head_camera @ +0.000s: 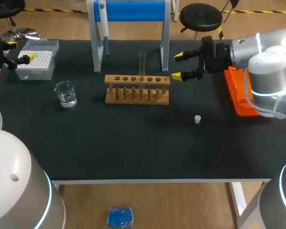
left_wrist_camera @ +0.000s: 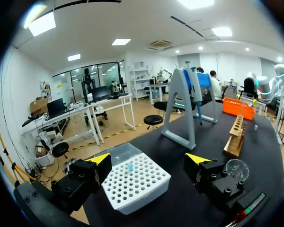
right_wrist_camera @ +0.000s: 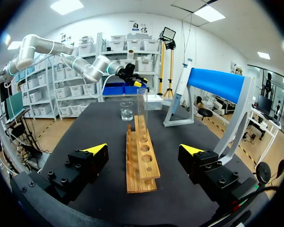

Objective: Invert the test tube, pick up the pipette, mount the tip to pipette, aspirate from beaker and dispense into the tube, eject the tip, return the pipette, and cap with the stopper.

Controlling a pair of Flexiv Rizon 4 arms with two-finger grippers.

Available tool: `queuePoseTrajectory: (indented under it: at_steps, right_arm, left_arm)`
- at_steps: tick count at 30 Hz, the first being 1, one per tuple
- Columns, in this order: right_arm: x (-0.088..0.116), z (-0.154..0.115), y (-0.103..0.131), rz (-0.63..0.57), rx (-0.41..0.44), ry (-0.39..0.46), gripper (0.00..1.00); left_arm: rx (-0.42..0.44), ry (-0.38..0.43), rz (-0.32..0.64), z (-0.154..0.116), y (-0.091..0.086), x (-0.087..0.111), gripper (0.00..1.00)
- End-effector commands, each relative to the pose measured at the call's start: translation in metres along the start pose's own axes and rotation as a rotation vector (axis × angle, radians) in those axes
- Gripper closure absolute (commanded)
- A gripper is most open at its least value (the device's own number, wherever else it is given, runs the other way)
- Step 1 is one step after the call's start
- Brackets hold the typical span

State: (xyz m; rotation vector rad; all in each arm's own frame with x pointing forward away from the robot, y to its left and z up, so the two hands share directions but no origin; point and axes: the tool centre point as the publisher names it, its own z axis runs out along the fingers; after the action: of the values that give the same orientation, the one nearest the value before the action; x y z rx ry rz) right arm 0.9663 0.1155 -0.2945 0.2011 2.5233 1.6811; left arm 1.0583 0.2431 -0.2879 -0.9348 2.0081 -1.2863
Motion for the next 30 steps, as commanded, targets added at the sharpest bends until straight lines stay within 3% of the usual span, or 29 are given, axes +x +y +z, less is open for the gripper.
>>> queuePoseTrajectory:
  at_steps: [1, 15, 24, 30]
  right_arm:
    - [0.001, 0.0, 0.0, -0.001, -0.001, -0.001, 0.0]
    - [0.001, 0.0, 0.0, -0.001, -0.001, -0.001, 0.0]
    - [0.001, 0.0, 0.0, -0.001, -0.001, -0.001, 0.0]
    - [0.001, 0.0, 0.0, -0.001, -0.001, -0.001, 0.0]
  left_arm:
    - [0.0, -0.002, 0.001, 0.0, 0.0, 0.0, 0.0]
    - [-0.004, -0.071, -0.029, 0.016, 0.016, -0.028, 0.0]
    - [0.008, -0.095, -0.116, 0.043, 0.035, -0.034, 0.0]
    - [0.014, -0.129, -0.153, 0.049, 0.036, -0.037, 0.0]
